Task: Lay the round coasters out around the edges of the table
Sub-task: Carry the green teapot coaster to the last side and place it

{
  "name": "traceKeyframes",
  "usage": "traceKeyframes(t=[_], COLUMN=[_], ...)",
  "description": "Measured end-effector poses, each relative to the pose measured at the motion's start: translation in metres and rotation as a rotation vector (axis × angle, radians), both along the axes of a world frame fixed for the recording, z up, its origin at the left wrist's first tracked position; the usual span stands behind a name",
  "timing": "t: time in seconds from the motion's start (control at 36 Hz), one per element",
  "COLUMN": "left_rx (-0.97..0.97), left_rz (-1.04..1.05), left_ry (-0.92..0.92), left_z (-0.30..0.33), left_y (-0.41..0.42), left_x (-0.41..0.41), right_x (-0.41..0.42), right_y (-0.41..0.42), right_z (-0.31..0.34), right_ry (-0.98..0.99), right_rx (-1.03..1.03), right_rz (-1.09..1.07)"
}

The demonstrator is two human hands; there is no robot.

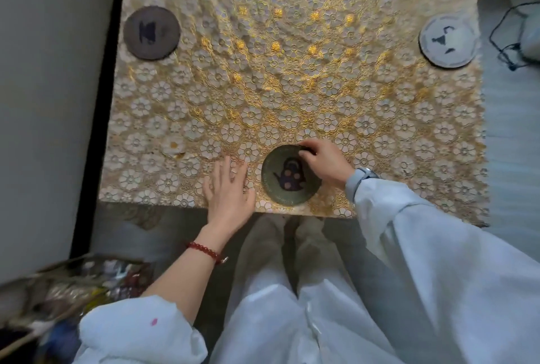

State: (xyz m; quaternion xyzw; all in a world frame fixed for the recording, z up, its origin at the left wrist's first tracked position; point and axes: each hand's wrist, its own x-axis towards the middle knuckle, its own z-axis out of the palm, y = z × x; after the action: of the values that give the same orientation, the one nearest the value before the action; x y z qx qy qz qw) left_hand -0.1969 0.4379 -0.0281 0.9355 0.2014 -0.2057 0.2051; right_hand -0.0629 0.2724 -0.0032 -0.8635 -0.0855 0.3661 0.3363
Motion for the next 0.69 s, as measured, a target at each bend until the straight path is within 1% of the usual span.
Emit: traceKeyframes(t=[0.17, 0.33, 0.5, 0.56, 0.69], left_rx=[-0.019, 0.009, 0.028, 0.027, 0.032], left_rz=[-0.037, -0.032, -0.04, -0.041, -0.052], left_ry=[-0.042, -0.017, 0.001, 0.003, 0.01], left_z=[-0.007, -0.014, -0.015, -0.015, -0.014], left_y=[-0.019, -0.023, -0.024, -0.023, -0.022], left_x=[-0.004, -0.004, -0.003, -0.003, -0.003], right_x=[0.002, 0.002, 0.004, 0.002, -0.006], right_y=[0.001, 0.0, 0.0, -0.002, -0.004], right_z=[-0.009, -0.016, -0.021, -0.022, -0.024], right_ry=[-0.064, -0.112, -0.173, -0.205, -0.36], right_rx=[0.001, -0.021, -0.087, -0.112, -0.194], right_rz=[0.052, 0.087, 0.129, 0.159, 0.245])
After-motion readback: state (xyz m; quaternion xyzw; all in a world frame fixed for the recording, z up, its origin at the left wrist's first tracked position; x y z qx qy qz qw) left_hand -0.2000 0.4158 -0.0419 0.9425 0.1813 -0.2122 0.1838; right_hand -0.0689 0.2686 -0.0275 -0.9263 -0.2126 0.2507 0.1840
